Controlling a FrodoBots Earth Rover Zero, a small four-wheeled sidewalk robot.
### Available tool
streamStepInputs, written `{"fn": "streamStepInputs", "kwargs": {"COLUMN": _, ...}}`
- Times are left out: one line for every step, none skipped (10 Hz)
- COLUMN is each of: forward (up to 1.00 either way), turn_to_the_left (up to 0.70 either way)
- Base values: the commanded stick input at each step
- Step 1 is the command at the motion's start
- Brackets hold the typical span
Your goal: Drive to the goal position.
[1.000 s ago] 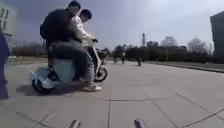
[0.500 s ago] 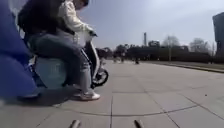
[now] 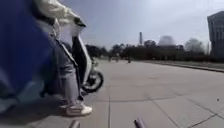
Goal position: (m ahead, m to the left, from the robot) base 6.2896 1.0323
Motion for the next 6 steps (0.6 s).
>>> {"fn": "streamStepInputs", "kwargs": {"forward": 0.85, "turn_to_the_left": -0.33}}
{"fn": "streamStepInputs", "kwargs": {"forward": 0.85, "turn_to_the_left": -0.33}}
{"fn": "streamStepInputs", "kwargs": {"forward": 0.85, "turn_to_the_left": -0.33}}
{"fn": "streamStepInputs", "kwargs": {"forward": 0.85, "turn_to_the_left": -0.33}}
{"fn": "streamStepInputs", "kwargs": {"forward": 0.85, "turn_to_the_left": -0.33}}
{"fn": "streamStepInputs", "kwargs": {"forward": 0.85, "turn_to_the_left": -0.33}}
